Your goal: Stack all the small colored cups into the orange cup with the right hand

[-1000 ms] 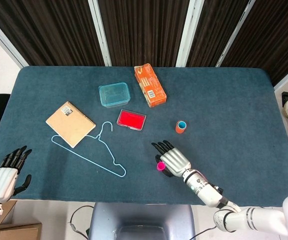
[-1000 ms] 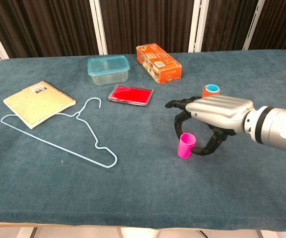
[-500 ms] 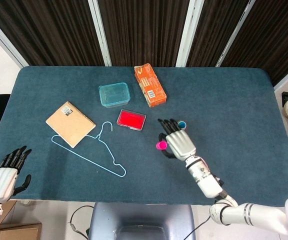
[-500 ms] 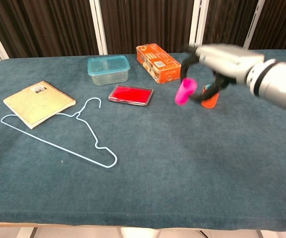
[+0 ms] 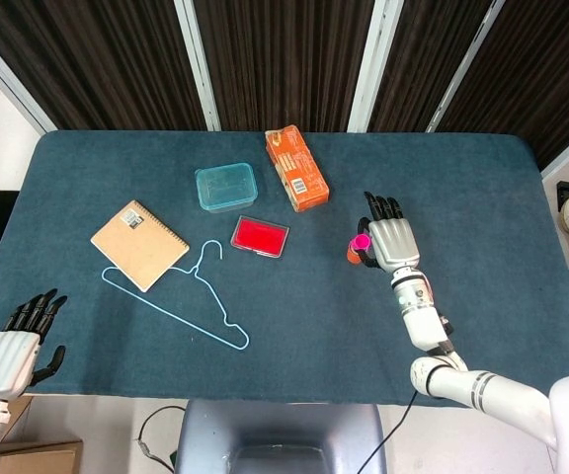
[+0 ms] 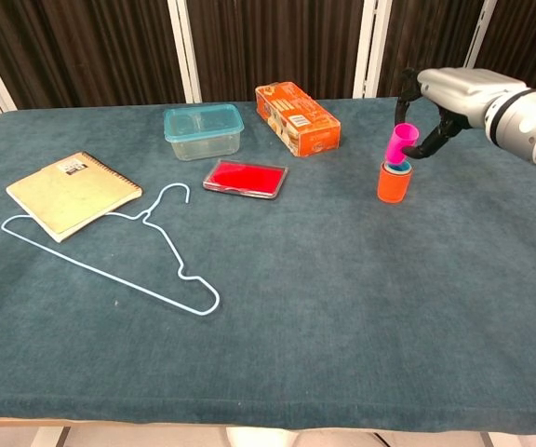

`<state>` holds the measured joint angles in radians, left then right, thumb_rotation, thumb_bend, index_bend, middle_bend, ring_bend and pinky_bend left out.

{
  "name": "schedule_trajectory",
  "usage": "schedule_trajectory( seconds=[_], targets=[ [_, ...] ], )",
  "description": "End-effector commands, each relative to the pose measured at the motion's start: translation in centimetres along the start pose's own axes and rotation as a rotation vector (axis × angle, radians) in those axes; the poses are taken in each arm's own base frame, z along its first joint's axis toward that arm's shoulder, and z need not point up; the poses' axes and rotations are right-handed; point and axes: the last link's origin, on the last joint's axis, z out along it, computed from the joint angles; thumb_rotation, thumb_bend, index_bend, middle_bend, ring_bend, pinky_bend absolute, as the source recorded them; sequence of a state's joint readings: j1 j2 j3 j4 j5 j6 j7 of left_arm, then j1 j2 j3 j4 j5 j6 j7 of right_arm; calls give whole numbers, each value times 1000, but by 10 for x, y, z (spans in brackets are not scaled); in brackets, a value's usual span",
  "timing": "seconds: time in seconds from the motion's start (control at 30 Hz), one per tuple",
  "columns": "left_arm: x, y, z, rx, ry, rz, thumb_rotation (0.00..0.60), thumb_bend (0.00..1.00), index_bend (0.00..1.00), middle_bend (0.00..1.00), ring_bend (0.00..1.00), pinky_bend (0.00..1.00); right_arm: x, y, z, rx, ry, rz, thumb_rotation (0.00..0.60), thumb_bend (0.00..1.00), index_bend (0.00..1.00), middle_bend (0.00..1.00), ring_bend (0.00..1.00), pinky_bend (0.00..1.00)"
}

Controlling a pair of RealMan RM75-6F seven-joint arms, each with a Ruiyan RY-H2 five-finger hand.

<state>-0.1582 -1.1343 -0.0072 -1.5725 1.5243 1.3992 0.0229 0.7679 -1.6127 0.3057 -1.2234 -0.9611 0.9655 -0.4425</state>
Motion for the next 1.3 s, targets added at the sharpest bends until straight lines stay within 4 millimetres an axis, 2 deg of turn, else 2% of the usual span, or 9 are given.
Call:
schedule_trajectory(
  seconds=[0.03,0.3,0.47,0.57,0.67,0.83,0.97,1.07,1.3],
  targets=[
    [0,0,0,0,-1,0,600,447,0,0,0,131,-3,1,0,-2,-10,-8,600,454,625,51,0,0],
    [0,0,1,1,-1,-2,600,446,0,0,0,132,-11,3,1,-14,-31,-32,600,455,594,51,0,0],
    [1,-1,0,2,0,-5,600,447,0,0,0,132,-11,8,-1,-20,-69,-38,600,454,81,0,0,0],
    [2,-2,-1,2,4,-7,600,447,0,0,0,131,-3,10,-14,7,-45,-10,600,434,0,0,0,0],
    [3,-1,-1,-8,19,-9,600,446,0,0,0,131,7,19,-51,60,-9,21,600,419,0,0,0,0],
    [6,0,-2,-32,55,-11,600,449,0,0,0,127,13,62,-163,48,1,-23,600,411,0,0,0,0],
    [5,3,-1,-63,69,-14,600,454,0,0,0,122,7,95,-227,-50,31,-53,600,408,0,0,0,0],
    [3,7,-1,-93,77,-12,600,457,0,0,0,117,2,113,-251,-135,52,-13,600,400,0,0,0,0],
    [1,9,1,-110,96,-5,600,460,0,0,0,113,12,118,-259,-117,78,-16,600,387,0,0,0,0]
  ],
)
